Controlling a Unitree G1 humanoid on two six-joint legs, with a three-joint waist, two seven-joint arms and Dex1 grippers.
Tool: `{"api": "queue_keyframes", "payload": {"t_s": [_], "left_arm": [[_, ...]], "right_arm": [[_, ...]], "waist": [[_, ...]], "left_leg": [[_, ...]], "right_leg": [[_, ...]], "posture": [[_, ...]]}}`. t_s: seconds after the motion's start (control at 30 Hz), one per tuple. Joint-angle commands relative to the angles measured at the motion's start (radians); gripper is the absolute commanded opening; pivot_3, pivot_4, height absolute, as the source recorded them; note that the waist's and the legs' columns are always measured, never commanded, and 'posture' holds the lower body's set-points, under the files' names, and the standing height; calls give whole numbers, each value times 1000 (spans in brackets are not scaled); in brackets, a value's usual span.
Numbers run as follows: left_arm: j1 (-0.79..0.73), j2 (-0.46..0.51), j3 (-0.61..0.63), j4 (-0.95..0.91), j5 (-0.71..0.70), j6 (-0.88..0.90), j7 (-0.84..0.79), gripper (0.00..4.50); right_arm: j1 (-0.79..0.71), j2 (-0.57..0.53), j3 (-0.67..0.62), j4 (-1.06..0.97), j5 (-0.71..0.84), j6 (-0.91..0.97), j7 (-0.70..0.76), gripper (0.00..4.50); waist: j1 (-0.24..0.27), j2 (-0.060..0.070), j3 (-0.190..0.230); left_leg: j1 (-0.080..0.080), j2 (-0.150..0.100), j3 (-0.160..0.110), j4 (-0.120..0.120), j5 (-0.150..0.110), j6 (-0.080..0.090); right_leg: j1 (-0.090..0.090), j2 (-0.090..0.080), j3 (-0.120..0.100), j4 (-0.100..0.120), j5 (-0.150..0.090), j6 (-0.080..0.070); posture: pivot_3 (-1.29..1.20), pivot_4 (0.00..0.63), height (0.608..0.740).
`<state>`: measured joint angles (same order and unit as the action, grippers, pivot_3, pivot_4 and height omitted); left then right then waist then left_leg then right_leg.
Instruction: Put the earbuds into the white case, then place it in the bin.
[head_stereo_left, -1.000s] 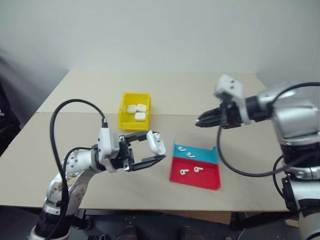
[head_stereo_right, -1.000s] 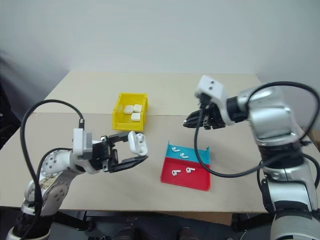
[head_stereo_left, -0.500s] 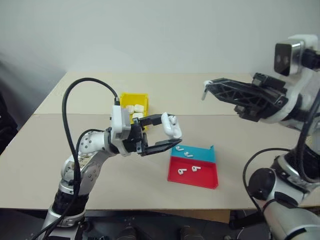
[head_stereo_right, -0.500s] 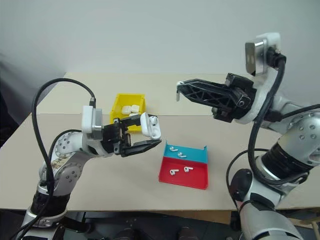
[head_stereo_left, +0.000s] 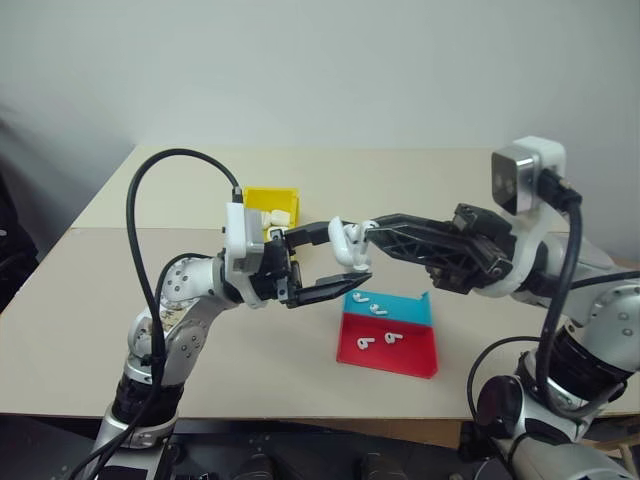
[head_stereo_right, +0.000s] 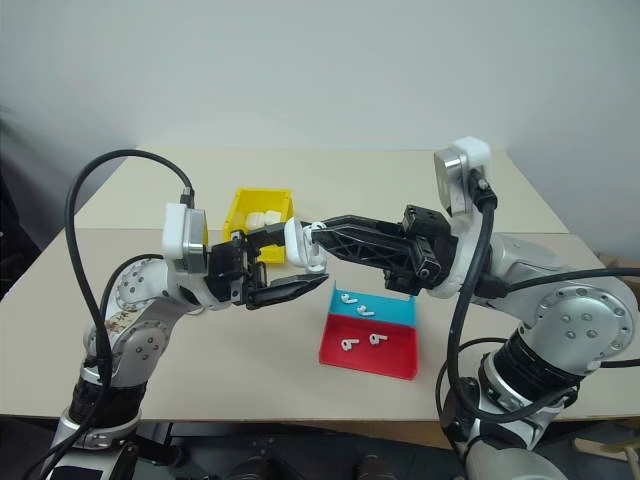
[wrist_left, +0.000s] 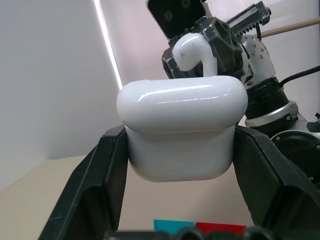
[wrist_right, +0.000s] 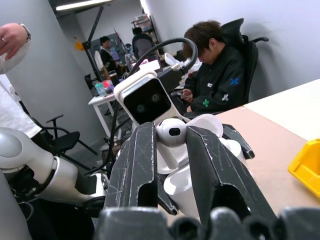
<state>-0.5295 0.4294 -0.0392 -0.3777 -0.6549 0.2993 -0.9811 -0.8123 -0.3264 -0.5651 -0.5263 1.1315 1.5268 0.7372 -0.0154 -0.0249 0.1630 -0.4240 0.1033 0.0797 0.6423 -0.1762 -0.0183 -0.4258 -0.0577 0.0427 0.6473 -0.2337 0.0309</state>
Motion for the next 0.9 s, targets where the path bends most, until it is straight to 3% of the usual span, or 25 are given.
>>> {"api": "queue_keyframes", "payload": {"t_s": [0.03,0.9], "left_arm": [[-20,-5,9,-22,-13,-15,-2,2805],[-13,-27,5,1,17,-40,-12,2805]], "right_arm": [[27,-37,48,-27,54,-87,-35,923],[196,-277,292,-67,124,-476,-87,923]], "waist": [[0,0,0],[0,-1,0]], "left_leg": [[0,0,0,0,0,0],[0,0,0,0,0,0]], "right_leg": [[0,0,0,0,0,0],[0,0,0,-1,-3,4]], "posture": [[0,150,740],[0,150,740]]}}
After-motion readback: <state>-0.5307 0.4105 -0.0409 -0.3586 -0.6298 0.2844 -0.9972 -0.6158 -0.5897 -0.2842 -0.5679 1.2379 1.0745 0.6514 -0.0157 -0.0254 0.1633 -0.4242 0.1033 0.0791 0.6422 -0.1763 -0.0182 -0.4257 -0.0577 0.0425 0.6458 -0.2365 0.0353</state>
